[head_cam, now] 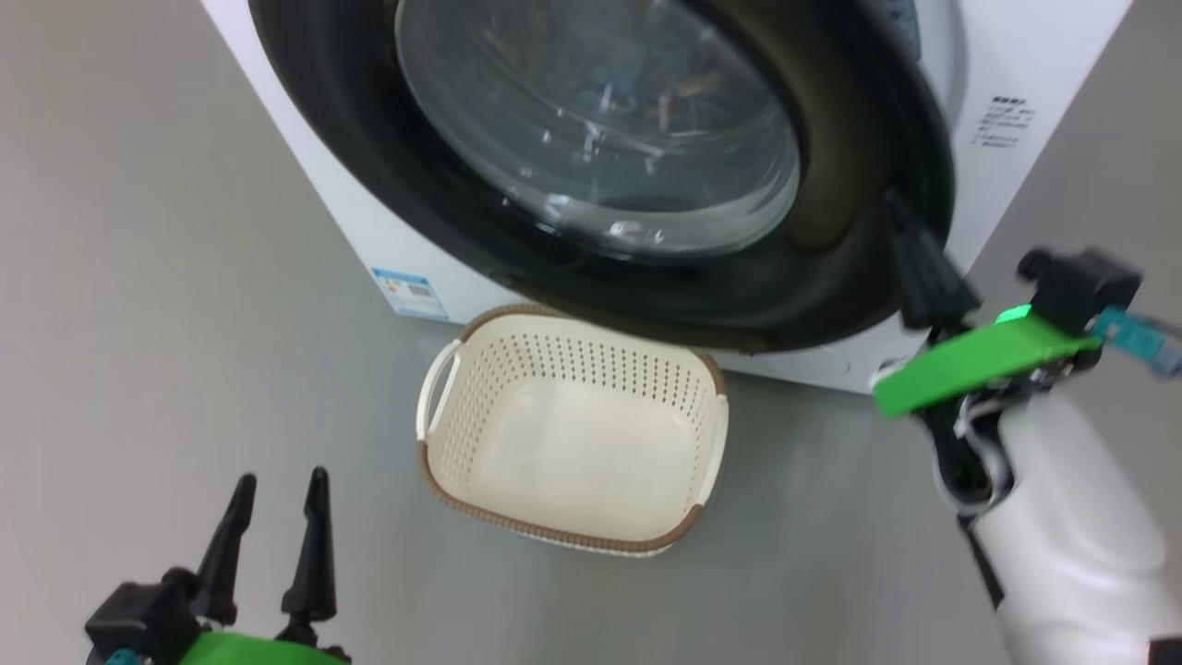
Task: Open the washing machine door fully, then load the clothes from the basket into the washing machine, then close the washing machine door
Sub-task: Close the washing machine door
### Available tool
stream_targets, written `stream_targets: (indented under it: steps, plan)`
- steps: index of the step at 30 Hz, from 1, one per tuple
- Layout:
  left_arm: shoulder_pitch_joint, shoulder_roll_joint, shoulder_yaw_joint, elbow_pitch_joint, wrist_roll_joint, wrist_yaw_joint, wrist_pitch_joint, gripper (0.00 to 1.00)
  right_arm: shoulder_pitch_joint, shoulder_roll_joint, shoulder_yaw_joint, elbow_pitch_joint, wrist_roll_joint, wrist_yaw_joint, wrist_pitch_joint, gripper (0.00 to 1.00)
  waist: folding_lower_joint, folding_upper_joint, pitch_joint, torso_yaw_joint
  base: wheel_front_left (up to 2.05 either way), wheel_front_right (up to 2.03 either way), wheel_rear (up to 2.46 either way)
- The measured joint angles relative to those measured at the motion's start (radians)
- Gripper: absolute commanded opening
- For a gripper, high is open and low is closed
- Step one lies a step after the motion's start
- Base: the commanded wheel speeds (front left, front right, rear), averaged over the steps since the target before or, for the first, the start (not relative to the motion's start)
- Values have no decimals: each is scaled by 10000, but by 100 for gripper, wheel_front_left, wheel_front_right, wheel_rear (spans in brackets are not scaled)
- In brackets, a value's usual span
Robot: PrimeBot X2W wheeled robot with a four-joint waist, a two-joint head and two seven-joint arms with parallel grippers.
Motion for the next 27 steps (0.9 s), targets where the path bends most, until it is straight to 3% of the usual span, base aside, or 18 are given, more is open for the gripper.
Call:
stream_targets:
  steps: [11,18,27]
  plan:
    - [-861,-182,-290,-159,-86,0,0,100,-1827,-303,-1030,825,-378,13,-2,0,0,0,841,387,0,0,0]
    - [-1058,-280,-311,-199,-86,0,0,100,-2273,23,-1400,1168,-717,190,-2,0,0,0,1260,648,0,0,0]
    - [-1065,-288,-286,-150,-79,0,0,100,-2399,-13,-1099,1254,-932,125,0,0,0,0,1278,625,0,0,0]
